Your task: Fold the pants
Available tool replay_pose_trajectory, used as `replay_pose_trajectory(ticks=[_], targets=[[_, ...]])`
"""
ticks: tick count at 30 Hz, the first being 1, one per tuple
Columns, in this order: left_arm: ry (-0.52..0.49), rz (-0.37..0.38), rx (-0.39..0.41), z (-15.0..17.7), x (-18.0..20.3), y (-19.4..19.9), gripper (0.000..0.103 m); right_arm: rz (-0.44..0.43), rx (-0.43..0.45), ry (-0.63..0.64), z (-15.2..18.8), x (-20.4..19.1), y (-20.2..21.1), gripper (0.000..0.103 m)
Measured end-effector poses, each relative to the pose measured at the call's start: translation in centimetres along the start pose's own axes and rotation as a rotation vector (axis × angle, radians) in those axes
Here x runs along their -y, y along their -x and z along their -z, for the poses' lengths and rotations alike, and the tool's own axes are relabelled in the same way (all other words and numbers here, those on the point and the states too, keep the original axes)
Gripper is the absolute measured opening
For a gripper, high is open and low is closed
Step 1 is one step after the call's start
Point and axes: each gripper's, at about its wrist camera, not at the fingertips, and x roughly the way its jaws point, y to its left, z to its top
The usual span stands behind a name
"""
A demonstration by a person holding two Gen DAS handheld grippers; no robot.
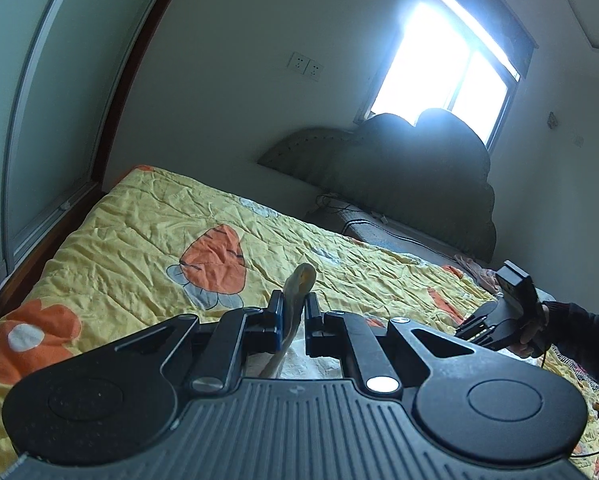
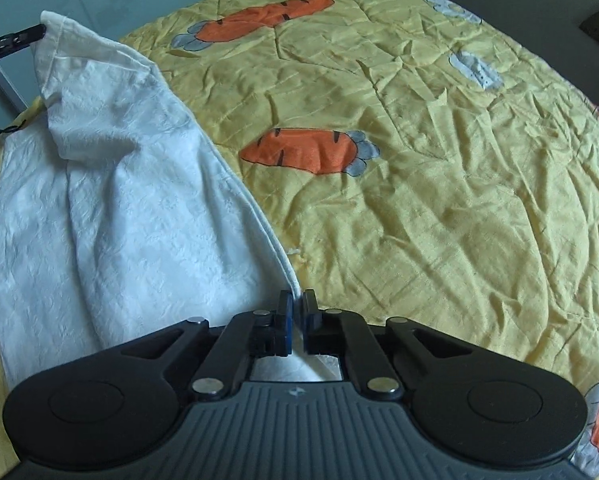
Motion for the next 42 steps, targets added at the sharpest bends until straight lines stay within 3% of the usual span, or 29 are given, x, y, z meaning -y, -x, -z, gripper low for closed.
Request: replay_pose_trajectory(ticks=[8, 10, 11, 15, 17, 19, 23, 29, 37, 42], targets=[[0.049, 0.001, 0.013, 0.6, 0.1, 3.1, 0.009, 0.021, 0.17, 0.091, 3.7, -7.9, 8.6, 0.003], [0.093, 0.002, 0.013, 1.4, -0.2, 4.2, 0.022, 0.002, 0.216, 0.118, 5.7, -11.1, 10.7, 0.003], [0.126, -0.007, 0.012, 1.9, -0.4, 4.8, 0.023, -0.015, 0.234, 0.121, 6.7, -12.6, 11.4, 0.003], [0.263, -0.031, 0.004, 5.1, -1.3, 7.6, 0.042, -0.068, 0.229, 0.112, 10.4, -17.1, 10.4, 0.003], [0.304, -0.078, 0.004, 6.5, -1.2, 9.4, 0.052, -0.066, 0.211, 0.09, 11.4, -17.7, 9.0, 0.003], [0.355, -0.128, -0.009, 7.7, -1.1, 11.1, 0.075, -0.067, 0.209, 0.062, 12.0, -17.9, 8.2, 0.003], [0.451, -0.19, -0.024, 9.6, -0.6, 14.7, 0.087, -0.046, 0.247, 0.032, 11.9, -17.8, 8.0, 0.003], [0.558, -0.153, -0.065, 11.9, 0.8, 16.5, 0.089, -0.029, 0.274, 0.02, 11.7, -17.6, 8.4, 0.003], [0.807, -0.101, -0.06, 12.5, -0.2, 13.7, 0.089, -0.031, 0.344, -0.055, 10.8, -16.4, 10.2, 0.003], [0.817, -0.131, -0.047, 11.4, -1.2, 12.1, 0.086, -0.024, 0.345, -0.062, 10.8, -16.6, 10.2, 0.004]])
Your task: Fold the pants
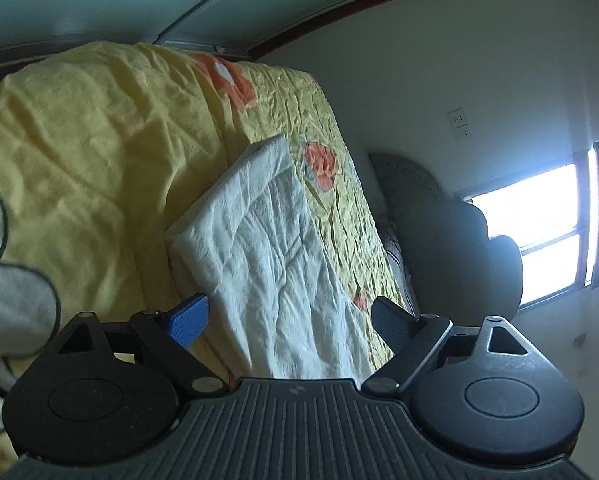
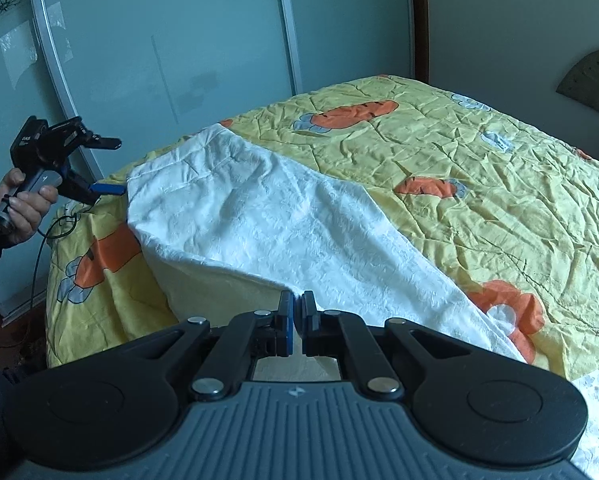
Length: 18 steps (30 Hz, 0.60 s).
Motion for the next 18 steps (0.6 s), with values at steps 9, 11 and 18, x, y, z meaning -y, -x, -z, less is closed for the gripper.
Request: replay_pose_trajectory(ticks=[9, 11, 18], targets=[[-0.107, -0.19, -0.041, -1.0, 0.6, -2.6, 0.006, 0.011, 0.014, -0.01, 0.3, 0.0, 0.4, 0.003], [-0.171, -0.179, -0.006, -1.2, 2.0, -1.8, 0.006, 0.015, 0.014, -0.001, 0.5, -0.5, 1.1, 0.003], [-0.36, -0.294, -0.045, -1.4, 4.6, -2.4, 0.007, 0.009, -0.193, 0.067, 5.5, -3.3, -2.2, 0.003]])
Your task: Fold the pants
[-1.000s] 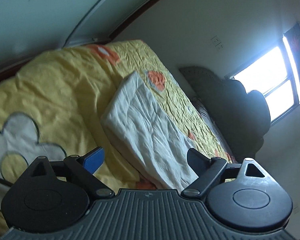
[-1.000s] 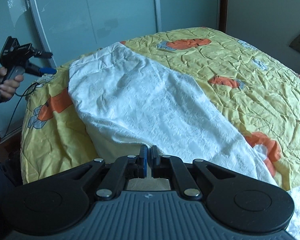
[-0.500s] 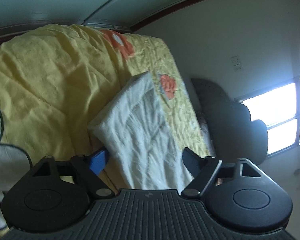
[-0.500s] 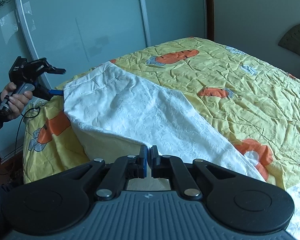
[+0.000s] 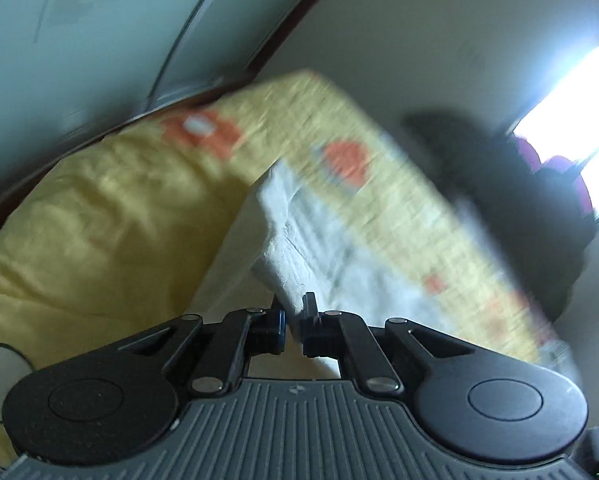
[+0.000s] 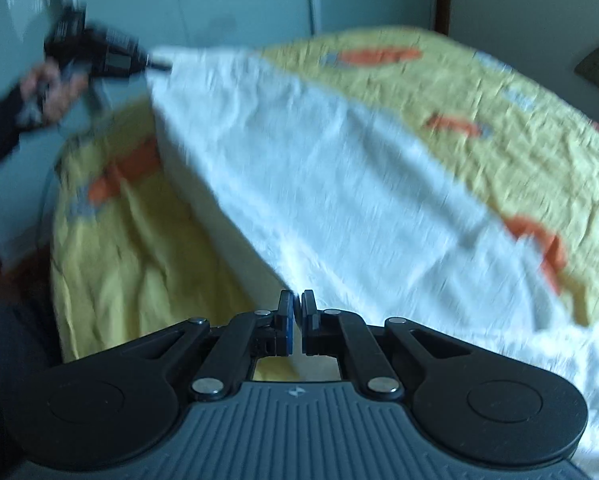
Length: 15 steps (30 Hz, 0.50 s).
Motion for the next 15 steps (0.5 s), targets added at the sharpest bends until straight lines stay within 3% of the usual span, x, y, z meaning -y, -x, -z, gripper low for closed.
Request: replay_pose_trajectory(ticks=[2, 3, 7, 10, 11, 13, 15], targets=[[0.006, -0.073, -0.068, 0.5, -0.8, -1.9, 0.007, -0.007, 0.015, -0.031, 0.3, 0.1, -0.7, 0.003], [0.0, -0.067, -0.068, 0.7, -1.2, -2.3, 0.023, -0.007, 0.024, -0.042, 0.3, 0.2, -0.9, 0.003], [0.019, -0.06, -0.044, 1.0, -1.2, -0.4, 0.029, -0.016, 0.037, -0.062, 0.7, 0.5, -1.1, 0.003], [-0.08, -0.075, 0.026, 2.4, 1.4, 3.0, 0.043, -0.015, 0.078, -0.072, 0.7, 0.8, -0.1, 0.003], [-0.087, -0.026, 0.048, 3.1, 2.5, 4.0, 0.047, -0.016, 0.091, -0.076, 0.7, 0.9, 0.2, 0.003], [-0.065, 0.135, 0.033, 5.3, 4.5, 5.0, 0.069, -0.014, 0.114, -0.083, 0.4, 1.0, 0.5, 0.003], [-0.028, 0.31, -0.061, 7.9, 7.0, 3.7, 0.072, -0.013, 0.123, -0.087, 0.1, 1.1, 0.7, 0.003]])
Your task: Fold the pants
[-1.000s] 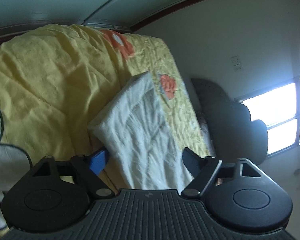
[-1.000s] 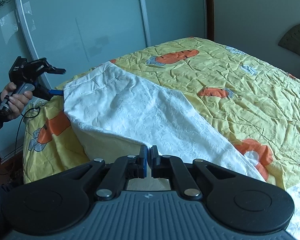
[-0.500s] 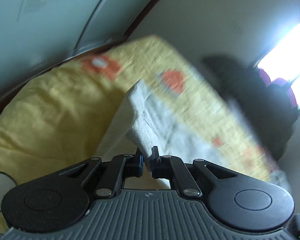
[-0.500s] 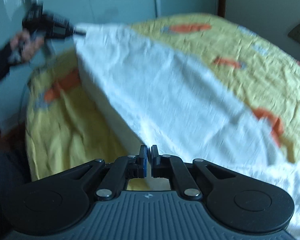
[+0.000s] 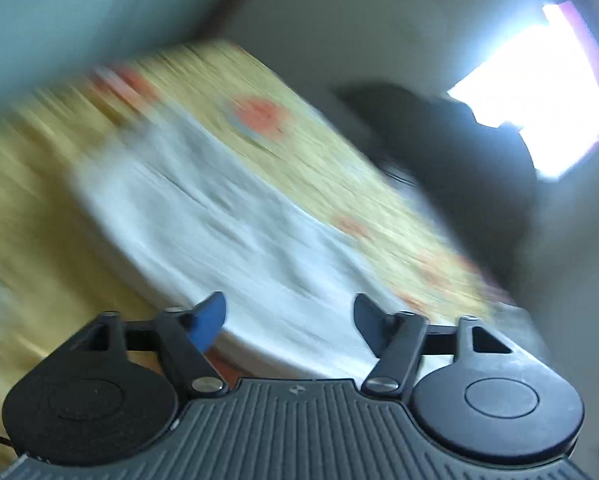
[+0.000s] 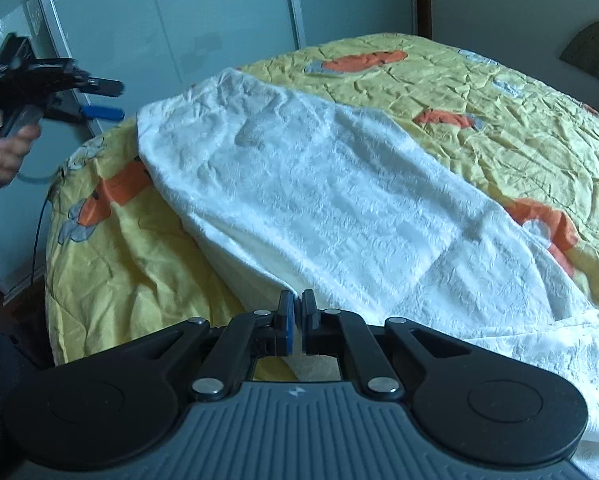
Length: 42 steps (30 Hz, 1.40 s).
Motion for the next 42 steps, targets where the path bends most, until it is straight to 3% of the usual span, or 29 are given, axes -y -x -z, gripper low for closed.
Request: replay_pose_trajectory(ticks=[2, 4, 10, 13, 17, 18, 20, 21, 22, 26, 28, 31, 34, 36, 38, 42], targets=[[0.076, 0.158, -0.135, 2.5, 1.7, -3.6, 0.072, 0.004, 0.007, -0.004, -0.1, 0.0, 0.1, 0.003], [0.139, 0.245, -0.253, 4.9, 3.2, -7.6, 0.071, 0.011, 0.016, 0.0, -0.1, -0.3, 0.5, 0.003], [0.365, 0.232, -0.356, 7.0, 3.8, -15.9, 0.071, 0.021, 0.058, -0.01, 0.0, -0.6, 1.5, 0.003], [0.398, 0.208, -0.38, 6.8, 3.9, -17.8, 0.071, 0.02, 0.068, -0.018, 0.2, -0.5, 1.5, 0.003], [0.407, 0.199, -0.338, 5.9, 4.6, -18.4, 0.068, 0.012, 0.058, -0.028, 0.6, -0.4, 1.1, 0.003], [0.402, 0.182, -0.333, 5.8, 4.6, -18.7, 0.062, 0.011, 0.058, -0.031, 0.7, -0.4, 1.0, 0.003], [0.362, 0.114, -0.358, 6.0, 4.8, -19.8, 0.035, 0.01, 0.06, -0.046, 1.1, -0.4, 0.8, 0.003], [0.314, 0.061, -0.367, 6.4, 5.0, -20.5, 0.006, 0.01, 0.065, -0.063, 1.3, -0.3, 0.8, 0.003], [0.262, 0.01, -0.37, 6.8, 5.1, -20.8, 0.006, 0.013, 0.071, -0.093, 1.5, -0.2, 0.7, 0.004], [0.149, 0.015, -0.306, 7.8, 5.4, -20.2, 0.011, 0.0, 0.11, -0.239, 2.2, 1.9, 2.0, 0.005], [0.124, 0.032, -0.279, 8.2, 5.2, -19.9, 0.015, 0.08, 0.161, -0.301, 2.1, 4.1, 3.7, 0.005], [0.167, 0.096, -0.259, 8.7, 3.7, -19.6, 0.013, 0.334, 0.203, -0.44, 0.6, 9.7, 6.0, 0.005], [0.14, 0.151, -0.216, 9.2, 3.0, -19.6, 0.012, 0.621, 0.094, -0.494, -1.8, 15.9, 5.3, 0.008], [0.076, 0.15, -0.186, 9.7, 3.5, -19.2, 0.012, 0.684, 0.002, -0.559, -2.6, 20.0, 4.0, 0.01], [0.077, 0.151, -0.183, 9.8, 3.5, -19.1, 0.012, 0.696, -0.104, -0.618, -3.0, 23.3, 2.5, 0.01], [0.093, 0.175, -0.189, 9.8, 3.1, -19.1, 0.012, 0.727, -0.21, -0.631, -3.3, 25.0, 0.5, 0.01]])
